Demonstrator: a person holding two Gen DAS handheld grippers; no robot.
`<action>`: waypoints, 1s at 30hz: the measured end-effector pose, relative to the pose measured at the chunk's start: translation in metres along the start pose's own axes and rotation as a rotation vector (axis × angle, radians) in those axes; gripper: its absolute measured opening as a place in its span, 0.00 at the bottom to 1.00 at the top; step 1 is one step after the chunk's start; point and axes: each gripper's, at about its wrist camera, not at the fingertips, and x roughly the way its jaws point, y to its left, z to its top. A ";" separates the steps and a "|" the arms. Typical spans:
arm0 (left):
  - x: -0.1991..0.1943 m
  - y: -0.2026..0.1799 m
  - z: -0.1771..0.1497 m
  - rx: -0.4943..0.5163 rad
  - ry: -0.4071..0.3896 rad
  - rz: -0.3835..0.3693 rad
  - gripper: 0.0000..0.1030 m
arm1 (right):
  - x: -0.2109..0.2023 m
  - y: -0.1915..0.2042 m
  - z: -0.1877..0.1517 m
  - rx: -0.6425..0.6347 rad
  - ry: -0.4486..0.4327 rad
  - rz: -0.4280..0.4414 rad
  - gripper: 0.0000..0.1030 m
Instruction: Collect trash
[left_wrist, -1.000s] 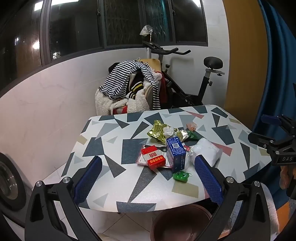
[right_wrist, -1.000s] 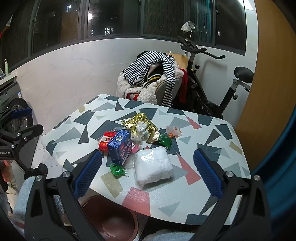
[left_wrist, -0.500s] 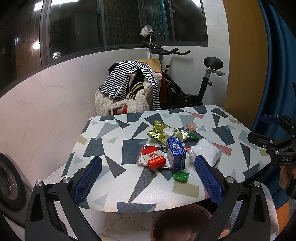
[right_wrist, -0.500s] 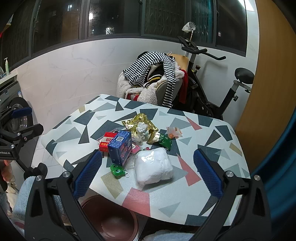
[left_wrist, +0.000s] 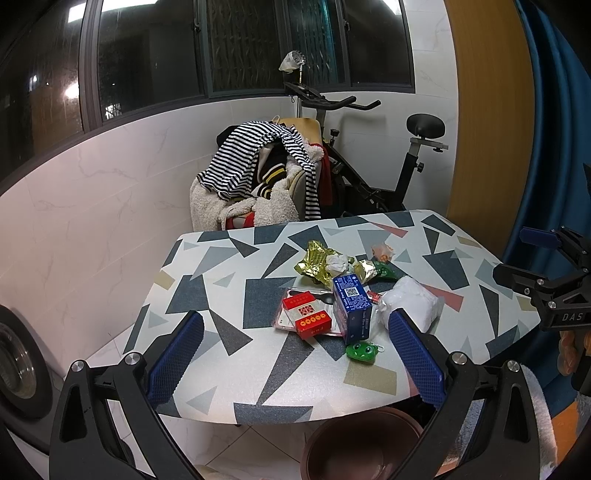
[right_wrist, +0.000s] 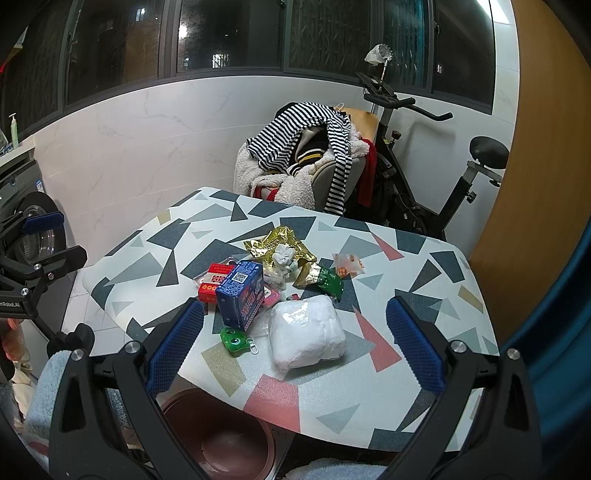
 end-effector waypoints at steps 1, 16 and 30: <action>0.000 0.000 0.000 0.000 0.000 0.000 0.95 | 0.000 0.000 0.000 -0.001 0.000 -0.001 0.95; 0.000 0.000 0.000 -0.001 0.000 -0.002 0.95 | 0.001 0.001 -0.002 -0.001 0.002 -0.002 0.95; -0.005 -0.007 -0.004 -0.006 0.004 -0.001 0.95 | -0.001 -0.001 -0.003 -0.001 0.003 -0.003 0.95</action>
